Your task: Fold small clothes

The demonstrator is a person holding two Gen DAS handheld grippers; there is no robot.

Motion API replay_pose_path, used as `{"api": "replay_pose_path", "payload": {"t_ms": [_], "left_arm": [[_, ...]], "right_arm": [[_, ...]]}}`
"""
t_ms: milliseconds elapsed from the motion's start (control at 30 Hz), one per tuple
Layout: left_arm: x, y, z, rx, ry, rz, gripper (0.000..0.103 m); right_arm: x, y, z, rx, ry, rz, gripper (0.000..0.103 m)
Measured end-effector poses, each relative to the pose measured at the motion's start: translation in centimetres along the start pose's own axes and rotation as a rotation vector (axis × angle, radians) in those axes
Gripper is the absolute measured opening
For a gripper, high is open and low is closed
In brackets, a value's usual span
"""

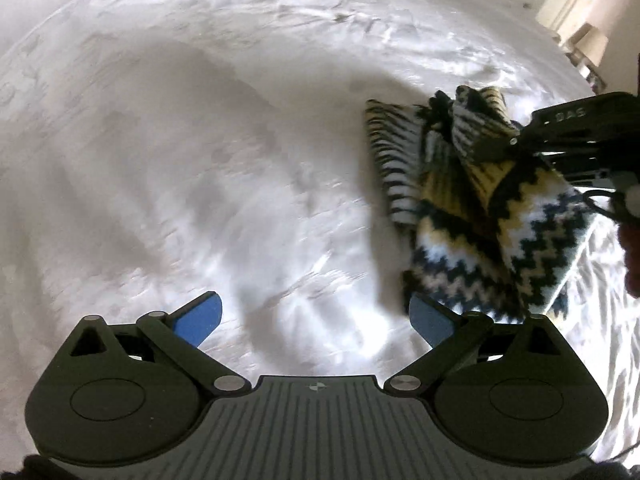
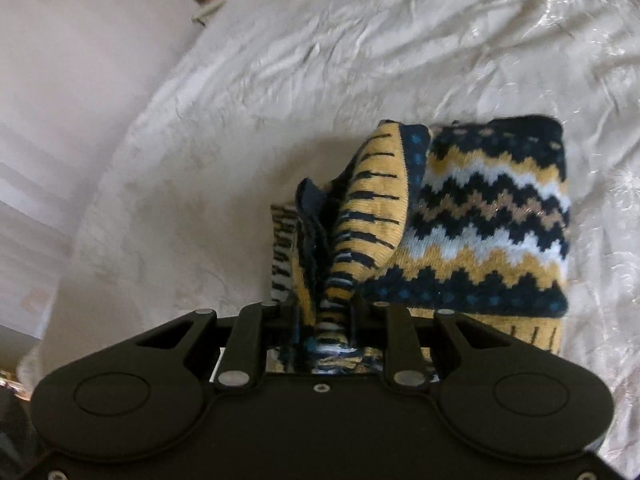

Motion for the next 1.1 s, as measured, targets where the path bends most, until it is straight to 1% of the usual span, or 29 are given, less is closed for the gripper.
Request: {"api": "replay_pose_path", "payload": {"t_ms": [167,200,233,267,300,333,400,433,467,533,633,767,833,900,1000,1100], "left_arm": [[0.2,-0.8,-1.1,0.012,-0.012,0.006,0.101],[0.0,-0.7,-1.0,0.017,-0.008,0.008,0.101],[-0.1,-0.7,-0.9,0.022,-0.005,0.010,0.101],[-0.3,-0.7,-0.8,0.028,0.000,0.013,0.101],[-0.4,-0.4,-0.6,0.032,0.003,0.014,0.101],[-0.6,-0.3,-0.4,0.038,0.007,0.015,0.101],[-1.0,-0.2,0.1,0.046,0.019,0.023,0.101],[-1.2,-0.3,0.4,0.050,0.027,0.027,0.101],[-1.5,-0.4,0.7,0.055,0.036,0.031,0.101],[-2.2,-0.4,1.4,0.067,0.053,0.041,0.101],[-4.2,-0.4,2.6,0.092,0.081,0.069,0.101],[-7.9,0.7,5.3,0.128,0.146,0.110,0.101],[-9.8,1.8,7.1,0.139,0.200,0.117,0.101],[-11.4,3.4,8.7,0.137,0.240,0.107,0.101],[-13.2,6.0,10.6,0.134,0.267,0.102,0.101],[-13.9,8.5,11.7,0.113,0.297,0.085,0.101]], "right_arm": [[0.5,0.7,-2.6,0.087,-0.057,0.010,0.033],[0.7,1.0,-3.2,0.099,-0.072,0.013,0.035],[1.0,1.0,-3.6,0.107,-0.080,0.014,0.039],[1.2,1.3,-3.9,0.099,-0.084,0.004,0.041],[1.4,1.5,-4.0,0.070,-0.094,-0.012,0.047],[1.6,1.4,-4.2,0.033,-0.105,-0.018,0.050],[1.7,0.7,-4.5,-0.074,-0.111,0.004,0.050],[1.7,0.1,-4.3,-0.122,-0.091,0.016,0.050],[1.6,-0.7,-3.9,-0.149,-0.062,0.031,0.050],[1.4,-2.3,-2.8,-0.164,-0.019,0.074,0.050],[1.4,-4.6,-0.2,-0.123,0.033,0.132,0.051],[1.7,-6.6,3.8,-0.002,0.082,0.185,0.051],[2.0,-7.0,5.8,0.052,0.110,0.187,0.051],[2.5,-7.0,7.5,0.104,0.129,0.183,0.051],[3.7,-7.4,9.6,0.133,0.162,0.170,0.051],[4.3,-7.3,10.5,0.144,0.179,0.158,0.051]]}}
Point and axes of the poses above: each gripper's, at about its wrist camera, not at the fingertips, and y roughly the way its jaws point, z to its right, x to its underside, the point moved 3 cm from there along y, roughly the way its jaws point, and after that the axes turned 13 degrees about x, right-handed, at the moved point
